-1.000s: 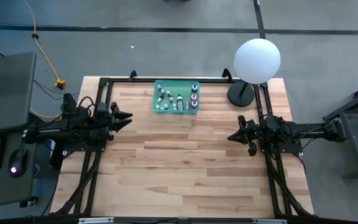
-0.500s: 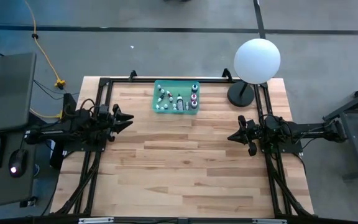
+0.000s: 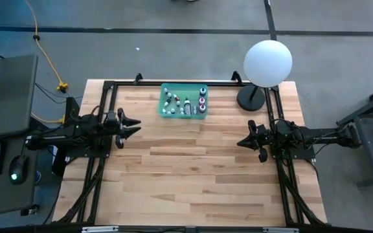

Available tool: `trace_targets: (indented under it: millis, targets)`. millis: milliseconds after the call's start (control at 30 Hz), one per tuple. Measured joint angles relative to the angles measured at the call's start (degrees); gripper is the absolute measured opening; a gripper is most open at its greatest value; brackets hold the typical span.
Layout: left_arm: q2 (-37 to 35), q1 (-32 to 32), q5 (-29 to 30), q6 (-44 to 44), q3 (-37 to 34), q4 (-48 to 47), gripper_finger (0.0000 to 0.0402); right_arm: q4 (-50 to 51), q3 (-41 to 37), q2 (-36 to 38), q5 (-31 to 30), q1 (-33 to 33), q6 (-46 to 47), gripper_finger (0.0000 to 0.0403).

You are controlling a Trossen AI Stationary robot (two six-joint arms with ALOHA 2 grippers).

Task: Pick & Place food coloring
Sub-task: Return to Home Position

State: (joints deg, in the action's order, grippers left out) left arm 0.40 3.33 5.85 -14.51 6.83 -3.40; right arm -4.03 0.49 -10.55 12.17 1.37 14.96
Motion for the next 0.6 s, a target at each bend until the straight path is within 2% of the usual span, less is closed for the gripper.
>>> trace_targets:
  millis: [133, 333, 500, 600]
  targets:
    - [0.00, 0.00, 0.38, 1.26, -0.11, 0.71, 0.0147, -0.02, 0.00, 0.00, 0.00, 0.00, 0.00, 0.0000]
    - [0.02, 0.01, -3.50, -0.50, -5.81, 12.04, 0.0147, -0.06, -0.02, 0.00, 0.02, 0.00, 0.00, 0.0000]
    - [0.16, 0.02, -0.26, 0.29, -5.68, 11.72, 0.0147, -0.04, 0.00, 0.01, 0.02, 0.00, 0.00, 0.0000]
    - [0.11, 0.02, -2.03, 0.29, -5.70, 11.02, 0.0147, -0.04, -0.01, 0.01, 0.02, 0.00, 0.00, 0.0000]
